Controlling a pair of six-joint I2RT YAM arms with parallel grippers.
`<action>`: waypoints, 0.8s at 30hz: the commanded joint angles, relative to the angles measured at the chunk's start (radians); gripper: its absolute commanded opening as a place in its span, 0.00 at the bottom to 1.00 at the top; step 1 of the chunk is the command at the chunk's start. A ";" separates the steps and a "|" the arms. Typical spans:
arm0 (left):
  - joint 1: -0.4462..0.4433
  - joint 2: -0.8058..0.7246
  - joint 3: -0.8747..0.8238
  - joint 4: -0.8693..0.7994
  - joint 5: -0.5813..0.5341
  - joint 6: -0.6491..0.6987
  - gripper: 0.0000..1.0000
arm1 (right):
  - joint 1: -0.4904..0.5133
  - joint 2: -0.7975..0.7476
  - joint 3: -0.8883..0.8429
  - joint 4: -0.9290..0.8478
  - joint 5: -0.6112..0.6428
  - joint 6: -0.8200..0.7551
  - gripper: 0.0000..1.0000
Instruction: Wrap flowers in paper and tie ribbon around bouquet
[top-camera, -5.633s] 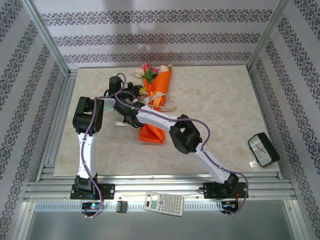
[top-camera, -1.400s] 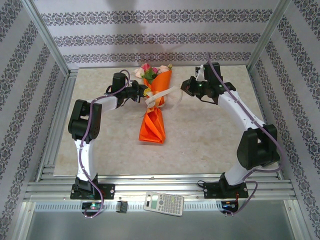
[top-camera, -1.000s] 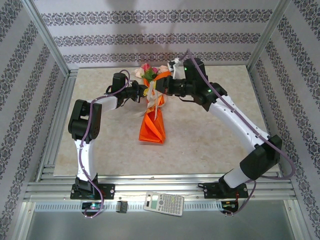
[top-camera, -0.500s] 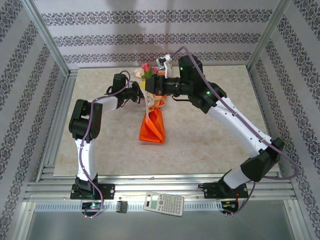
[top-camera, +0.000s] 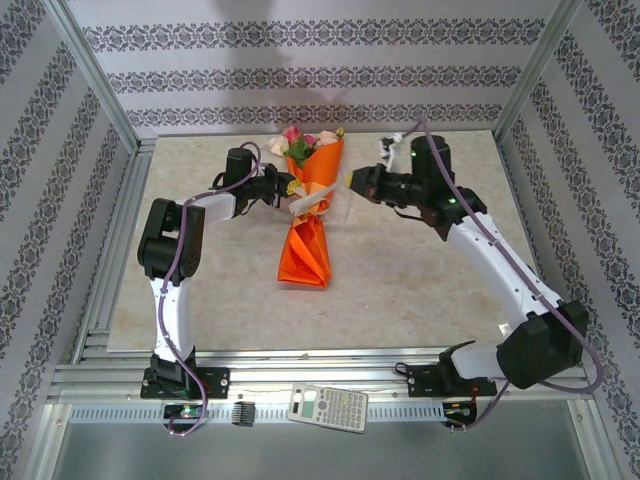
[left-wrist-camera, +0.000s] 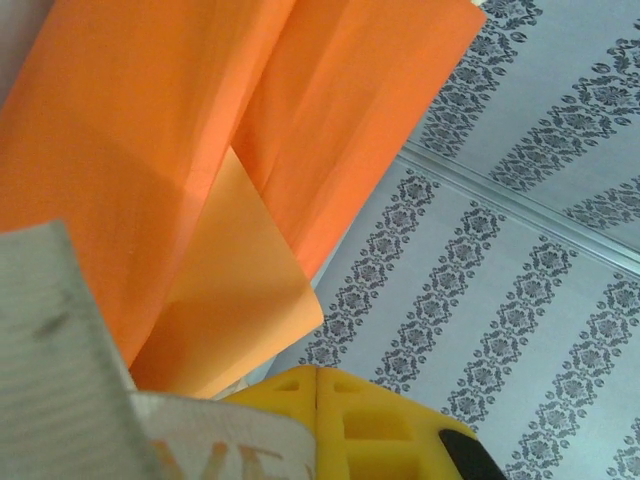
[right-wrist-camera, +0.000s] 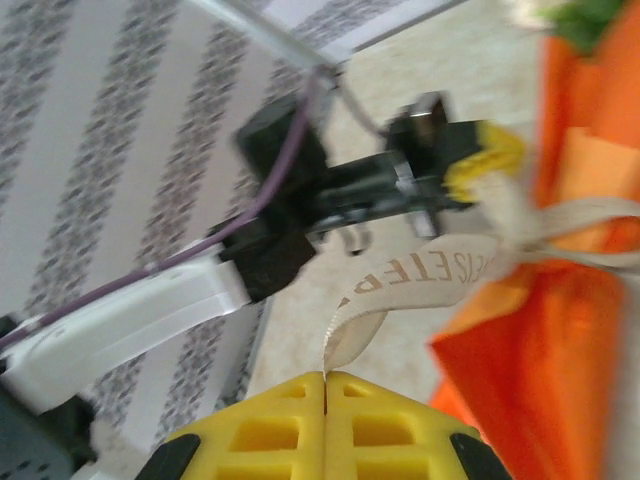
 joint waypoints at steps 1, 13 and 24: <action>-0.001 -0.030 0.001 -0.045 -0.006 0.032 0.00 | -0.078 0.038 -0.052 0.007 0.000 0.008 0.00; -0.015 -0.086 0.002 -0.151 -0.051 0.073 0.00 | -0.150 0.400 0.006 -0.157 0.202 0.031 0.13; -0.060 -0.153 -0.089 -0.116 -0.132 0.000 0.00 | 0.007 0.273 0.008 -0.247 0.417 0.285 0.38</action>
